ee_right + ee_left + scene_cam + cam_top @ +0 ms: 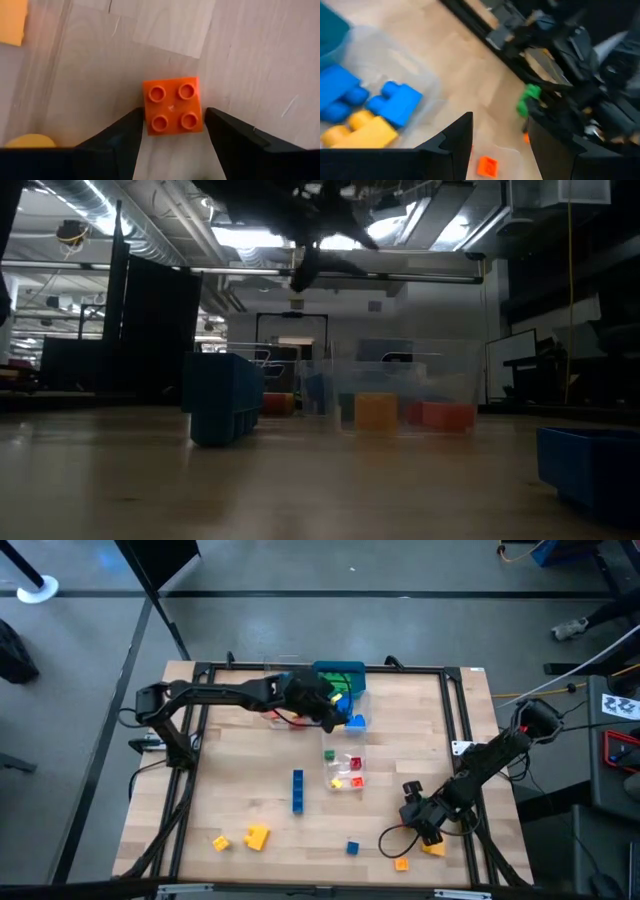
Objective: Sort blocks by size
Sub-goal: Put the orange 4 stud small game piece into the bottom transparent bin
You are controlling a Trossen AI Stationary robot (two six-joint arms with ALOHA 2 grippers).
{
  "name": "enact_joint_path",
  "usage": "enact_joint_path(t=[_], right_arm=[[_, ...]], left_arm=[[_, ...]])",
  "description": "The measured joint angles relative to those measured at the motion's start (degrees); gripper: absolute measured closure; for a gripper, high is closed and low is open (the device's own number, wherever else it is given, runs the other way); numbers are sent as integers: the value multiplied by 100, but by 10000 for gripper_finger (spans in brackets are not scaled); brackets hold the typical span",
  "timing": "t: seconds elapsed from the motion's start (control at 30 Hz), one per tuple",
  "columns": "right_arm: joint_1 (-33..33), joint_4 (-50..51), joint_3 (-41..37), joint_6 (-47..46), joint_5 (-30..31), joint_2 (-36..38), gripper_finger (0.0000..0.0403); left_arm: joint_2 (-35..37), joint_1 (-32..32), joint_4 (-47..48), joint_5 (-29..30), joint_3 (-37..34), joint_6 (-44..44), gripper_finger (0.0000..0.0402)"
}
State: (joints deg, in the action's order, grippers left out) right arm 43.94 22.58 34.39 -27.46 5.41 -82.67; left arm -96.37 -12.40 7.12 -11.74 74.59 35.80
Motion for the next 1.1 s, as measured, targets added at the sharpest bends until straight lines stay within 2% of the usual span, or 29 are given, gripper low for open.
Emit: enact_joint_path(t=[0.23,0.43,0.67,0.97,1.1], right_arm=[[-9,-235,1,98,67,-12,258],[-13,-267,310,222,290,-42,258],[-140,-157,1091,1486,751,-33,242],[-1135,-23,1867,3343,1594,-31,255],[-1718,-14,1997,3767,1606,-29,241]], left_arm=[[361,652,404,-12,0,-87,231],[388,1414,467,34,0,-144,231],[388,2398,481,708,0,-130,231],[304,3484,409,1529,0,41,231],[147,3842,387,1810,-2,137,231]])
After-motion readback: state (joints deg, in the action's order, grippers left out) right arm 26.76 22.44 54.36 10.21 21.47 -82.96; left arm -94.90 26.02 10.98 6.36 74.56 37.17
